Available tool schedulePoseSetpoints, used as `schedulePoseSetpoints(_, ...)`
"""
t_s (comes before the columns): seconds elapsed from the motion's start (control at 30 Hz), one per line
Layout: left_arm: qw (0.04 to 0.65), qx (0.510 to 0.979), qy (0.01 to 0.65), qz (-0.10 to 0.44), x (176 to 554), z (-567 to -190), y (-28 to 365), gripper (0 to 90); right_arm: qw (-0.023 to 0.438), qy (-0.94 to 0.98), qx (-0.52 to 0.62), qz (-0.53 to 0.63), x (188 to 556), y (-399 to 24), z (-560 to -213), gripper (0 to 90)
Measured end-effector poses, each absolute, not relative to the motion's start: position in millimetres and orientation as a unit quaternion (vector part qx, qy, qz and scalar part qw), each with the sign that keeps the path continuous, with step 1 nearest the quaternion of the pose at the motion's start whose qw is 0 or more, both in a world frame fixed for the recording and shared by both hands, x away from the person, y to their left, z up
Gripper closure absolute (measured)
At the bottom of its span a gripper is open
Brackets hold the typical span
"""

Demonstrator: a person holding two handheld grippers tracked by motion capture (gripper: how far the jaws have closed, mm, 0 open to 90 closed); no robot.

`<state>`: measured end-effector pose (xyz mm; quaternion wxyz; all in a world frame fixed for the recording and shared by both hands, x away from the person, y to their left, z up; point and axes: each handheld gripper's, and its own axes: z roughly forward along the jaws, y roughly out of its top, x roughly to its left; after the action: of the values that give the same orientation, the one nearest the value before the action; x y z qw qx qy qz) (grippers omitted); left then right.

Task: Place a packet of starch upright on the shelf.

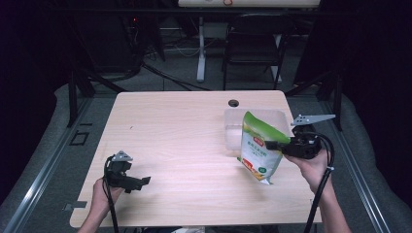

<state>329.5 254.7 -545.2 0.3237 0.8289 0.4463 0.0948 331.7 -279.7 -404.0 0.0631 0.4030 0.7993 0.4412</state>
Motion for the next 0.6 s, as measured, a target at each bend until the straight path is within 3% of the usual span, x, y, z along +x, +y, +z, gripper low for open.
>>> schedulePoseSetpoints(0.6, 0.321, 0.830, 0.447, 0.091, 329.4, -545.4, 254.9, 0.2, 0.087, 0.786, 0.409, 0.455, 333.3, -295.3, -384.3, 90.0)
